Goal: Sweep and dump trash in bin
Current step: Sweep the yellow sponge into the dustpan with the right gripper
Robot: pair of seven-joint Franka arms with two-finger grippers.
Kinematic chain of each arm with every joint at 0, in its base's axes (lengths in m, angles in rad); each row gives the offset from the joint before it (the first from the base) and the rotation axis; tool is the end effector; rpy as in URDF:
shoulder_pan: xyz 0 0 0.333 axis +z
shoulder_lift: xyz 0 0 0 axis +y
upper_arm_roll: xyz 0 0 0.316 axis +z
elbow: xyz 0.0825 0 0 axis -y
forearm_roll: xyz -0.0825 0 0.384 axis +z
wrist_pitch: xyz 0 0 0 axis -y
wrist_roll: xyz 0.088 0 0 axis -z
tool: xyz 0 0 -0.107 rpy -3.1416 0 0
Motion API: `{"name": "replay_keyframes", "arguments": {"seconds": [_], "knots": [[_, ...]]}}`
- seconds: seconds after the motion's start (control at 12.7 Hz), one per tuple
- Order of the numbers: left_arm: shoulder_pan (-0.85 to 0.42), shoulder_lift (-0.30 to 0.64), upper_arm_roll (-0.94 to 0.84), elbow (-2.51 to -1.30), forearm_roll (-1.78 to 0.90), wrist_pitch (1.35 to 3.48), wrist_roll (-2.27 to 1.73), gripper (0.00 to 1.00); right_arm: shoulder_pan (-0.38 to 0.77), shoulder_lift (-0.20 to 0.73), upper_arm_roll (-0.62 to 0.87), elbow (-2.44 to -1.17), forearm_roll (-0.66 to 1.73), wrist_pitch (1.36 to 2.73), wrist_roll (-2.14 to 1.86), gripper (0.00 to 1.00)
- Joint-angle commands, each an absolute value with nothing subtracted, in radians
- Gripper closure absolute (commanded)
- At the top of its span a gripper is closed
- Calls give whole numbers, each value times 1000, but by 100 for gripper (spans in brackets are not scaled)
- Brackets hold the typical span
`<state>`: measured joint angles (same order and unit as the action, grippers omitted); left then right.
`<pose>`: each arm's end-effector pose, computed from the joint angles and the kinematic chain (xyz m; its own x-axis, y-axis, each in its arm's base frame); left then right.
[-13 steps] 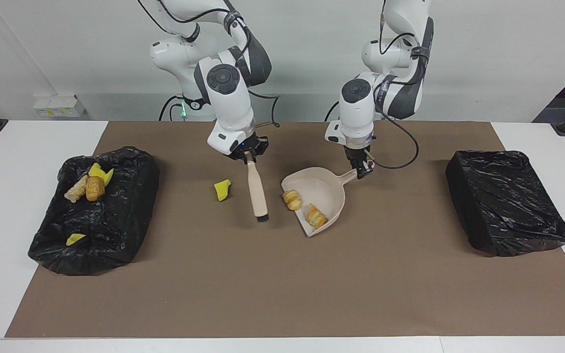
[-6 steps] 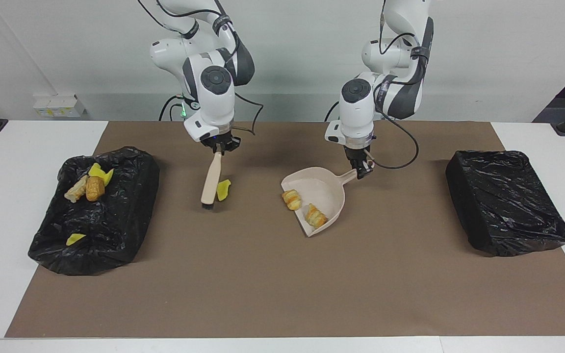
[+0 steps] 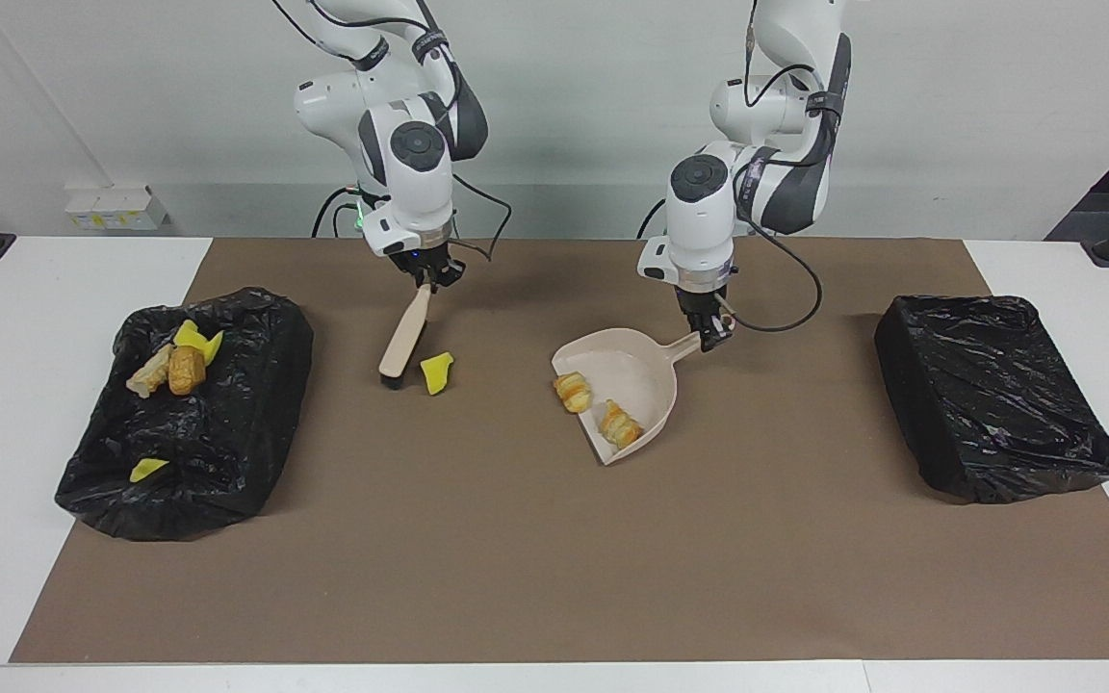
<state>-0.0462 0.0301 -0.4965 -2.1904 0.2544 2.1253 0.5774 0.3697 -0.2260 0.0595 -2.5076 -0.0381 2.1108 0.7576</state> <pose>0.4564 -0.2614 0.3678 0.3049 -0.9335 -0.1885 -0.9516 -0.2905 -0.1005 0.3855 0.1740 0.3509 0.9462 -0.3092 -0.0952 -0.2937 -0.9444 0.1481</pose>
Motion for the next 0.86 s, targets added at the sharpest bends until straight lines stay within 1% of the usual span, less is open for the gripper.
{"name": "replay_keyframes", "arguments": {"seconds": [0.0,0.16,0.31,0.47,0.55,0.79], "knots": [[-43,25,-500,-2197,270,2137,588,100,374,-155,66,-2441,0,2184,752,100],[-43,25,-500,-2197,268,2137,588,100,460,-54,64,-2341,18,2204,756,100],[-43,25,-500,-2197,270,2137,586,100,477,47,66,-2223,44,2206,700,100],[-41,26,-500,-2197,268,2138,586,100,508,139,74,-2113,134,2192,521,100],[-41,26,-500,-2197,268,2138,586,100,517,164,75,-2079,193,2194,488,100],[-40,26,-500,-2195,265,2138,583,100,538,190,80,-2010,354,2184,380,100]]}}
